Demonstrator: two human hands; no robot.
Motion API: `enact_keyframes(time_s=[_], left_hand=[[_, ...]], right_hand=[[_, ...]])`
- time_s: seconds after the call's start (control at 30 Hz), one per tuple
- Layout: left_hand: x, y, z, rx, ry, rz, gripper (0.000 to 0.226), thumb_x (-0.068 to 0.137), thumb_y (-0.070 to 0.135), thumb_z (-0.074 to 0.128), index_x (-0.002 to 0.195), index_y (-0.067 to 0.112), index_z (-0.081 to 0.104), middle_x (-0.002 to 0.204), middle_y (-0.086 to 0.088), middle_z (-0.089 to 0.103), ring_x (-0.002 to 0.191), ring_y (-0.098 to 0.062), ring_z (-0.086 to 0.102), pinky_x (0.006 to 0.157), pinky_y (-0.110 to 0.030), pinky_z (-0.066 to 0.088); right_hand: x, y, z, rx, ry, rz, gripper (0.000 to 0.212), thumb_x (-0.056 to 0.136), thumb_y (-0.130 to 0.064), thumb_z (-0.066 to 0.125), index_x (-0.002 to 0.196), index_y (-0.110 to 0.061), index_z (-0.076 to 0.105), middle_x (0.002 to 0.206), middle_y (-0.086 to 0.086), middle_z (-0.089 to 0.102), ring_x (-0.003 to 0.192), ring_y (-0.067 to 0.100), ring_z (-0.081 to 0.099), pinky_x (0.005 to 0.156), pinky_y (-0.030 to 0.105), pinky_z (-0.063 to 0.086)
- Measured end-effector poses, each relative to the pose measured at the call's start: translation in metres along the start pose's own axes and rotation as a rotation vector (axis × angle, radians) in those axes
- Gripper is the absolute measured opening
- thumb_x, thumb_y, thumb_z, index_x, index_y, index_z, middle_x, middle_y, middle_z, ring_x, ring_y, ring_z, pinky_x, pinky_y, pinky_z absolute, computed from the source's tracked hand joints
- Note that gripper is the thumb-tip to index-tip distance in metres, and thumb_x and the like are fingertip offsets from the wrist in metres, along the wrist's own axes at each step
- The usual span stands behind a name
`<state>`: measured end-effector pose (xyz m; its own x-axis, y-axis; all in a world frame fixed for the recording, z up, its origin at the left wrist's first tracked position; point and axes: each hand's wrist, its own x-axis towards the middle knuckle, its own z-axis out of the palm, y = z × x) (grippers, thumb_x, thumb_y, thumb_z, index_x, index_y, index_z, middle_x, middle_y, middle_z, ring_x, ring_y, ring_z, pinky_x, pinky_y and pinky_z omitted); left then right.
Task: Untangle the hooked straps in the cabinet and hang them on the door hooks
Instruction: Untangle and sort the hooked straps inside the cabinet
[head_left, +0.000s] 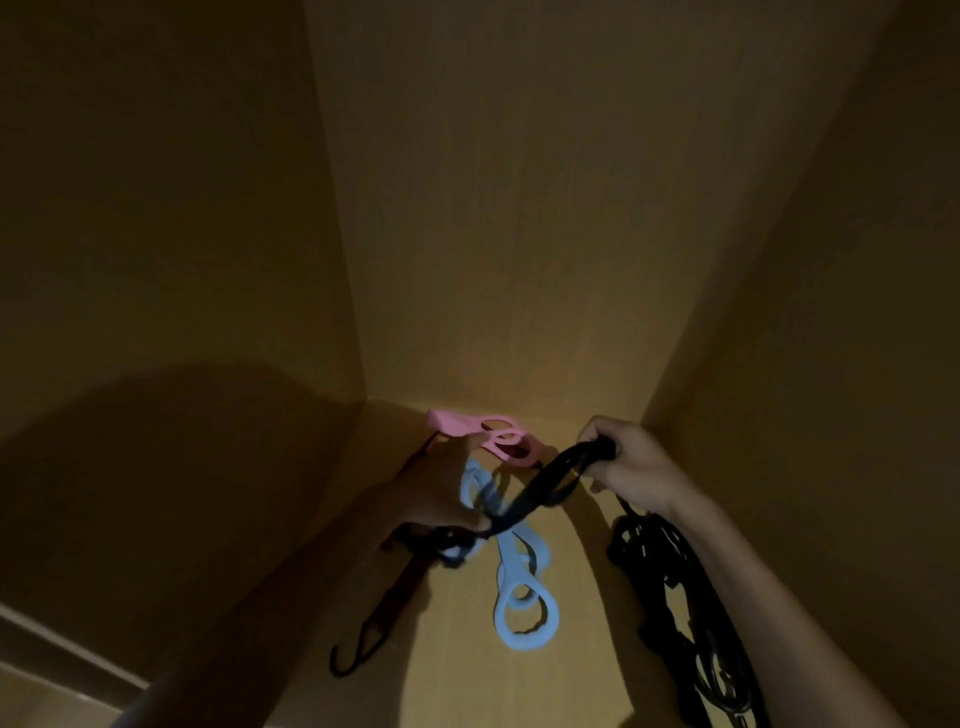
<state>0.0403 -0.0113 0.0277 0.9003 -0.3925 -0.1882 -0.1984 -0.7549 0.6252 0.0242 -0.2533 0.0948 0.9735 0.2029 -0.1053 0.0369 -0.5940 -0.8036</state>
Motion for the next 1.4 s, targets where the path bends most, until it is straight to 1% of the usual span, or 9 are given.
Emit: enact_keyframes(time_s=[0.17,0.3,0.37,0.5,0.6,0.83,1.07,1.2,1.4], left_hand=[[0.000,0.043,0.005,-0.292,-0.198,0.028,0.088,0.072,0.025,0.080,0.142,0.029,0.026,0.139,0.004,0.046,0.111,-0.010,0.046,0.096,-0.030,0.043],[0.010,0.045,0.017,-0.459,-0.363,0.053,0.056,0.068,0.030,0.077,0.118,0.023,0.054,0.111,0.003,0.067,0.113,-0.022,0.059,0.097,-0.055,0.047],[0.013,0.049,0.019,-0.523,-0.402,0.072,0.037,0.073,0.014,0.068,0.107,0.028,0.061,0.096,0.005,0.070,0.110,-0.022,0.061,0.099,-0.047,0.047],[0.018,0.053,0.008,-0.530,-0.202,0.048,0.027,0.076,-0.006,0.064,0.088,0.019,0.063,0.076,0.004,0.063,0.085,-0.018,0.064,0.095,-0.043,0.050],[0.020,0.056,-0.023,-0.563,0.008,-0.003,0.015,0.079,-0.006,0.053,0.083,0.007,0.060,0.068,-0.002,0.057,0.060,-0.007,0.057,0.062,-0.019,0.045],[0.016,0.093,-0.050,-0.770,0.139,0.047,0.028,0.088,-0.008,0.032,0.066,0.010,0.038,0.062,-0.008,0.041,0.058,-0.021,0.045,0.057,-0.027,0.041],[0.020,0.105,-0.039,-0.930,0.125,-0.034,0.029,0.080,-0.013,0.036,0.060,0.008,0.038,0.049,-0.005,0.045,0.049,-0.020,0.048,0.054,-0.025,0.041],[0.018,0.097,-0.046,-0.871,0.188,-0.052,0.028,0.083,-0.006,0.049,0.059,0.007,0.040,0.049,-0.007,0.045,0.057,-0.024,0.049,0.065,-0.032,0.040],[0.021,0.076,-0.048,-0.826,0.266,-0.180,0.027,0.088,-0.003,0.050,0.064,0.006,0.041,0.067,-0.014,0.049,0.063,-0.027,0.054,0.053,-0.031,0.048]], right_hand=[[-0.003,-0.023,0.000,0.142,0.125,-0.044,0.020,0.081,0.013,0.047,0.073,-0.005,0.046,0.053,0.010,0.046,0.043,0.019,0.044,0.048,0.033,0.036],[-0.004,-0.027,-0.001,0.236,0.269,-0.059,0.020,0.082,0.014,0.048,0.072,-0.004,0.047,0.052,0.016,0.049,0.040,0.023,0.048,0.045,0.034,0.042],[-0.004,-0.026,-0.001,0.222,0.325,-0.055,0.017,0.084,0.010,0.050,0.074,-0.003,0.048,0.051,0.015,0.049,0.040,0.022,0.048,0.044,0.032,0.043],[-0.003,-0.010,-0.006,0.215,0.357,-0.031,0.017,0.089,-0.003,0.057,0.075,-0.004,0.047,0.052,0.013,0.046,0.044,0.026,0.043,0.047,0.038,0.039],[-0.007,0.010,-0.004,0.229,0.307,0.005,0.018,0.088,-0.012,0.063,0.078,-0.003,0.051,0.054,0.005,0.045,0.045,0.020,0.043,0.047,0.035,0.037],[-0.019,0.012,0.052,0.297,0.037,-0.102,0.028,0.082,-0.020,0.072,0.104,-0.030,0.060,0.093,-0.018,0.062,0.083,-0.013,0.058,0.070,0.005,0.043],[0.002,0.005,0.088,0.205,0.166,-0.077,0.036,0.072,-0.040,0.078,0.099,-0.026,0.060,0.109,0.000,0.049,0.098,0.008,0.050,0.084,0.028,0.047],[-0.004,0.009,0.089,0.223,0.168,-0.036,0.021,0.072,-0.014,0.069,0.068,-0.027,0.053,0.071,-0.001,0.057,0.072,0.018,0.055,0.064,0.031,0.046],[-0.033,0.025,0.088,0.451,0.011,-0.003,0.017,0.092,-0.008,0.055,0.106,-0.017,0.055,0.065,0.003,0.057,0.056,0.018,0.052,0.059,0.030,0.046]])
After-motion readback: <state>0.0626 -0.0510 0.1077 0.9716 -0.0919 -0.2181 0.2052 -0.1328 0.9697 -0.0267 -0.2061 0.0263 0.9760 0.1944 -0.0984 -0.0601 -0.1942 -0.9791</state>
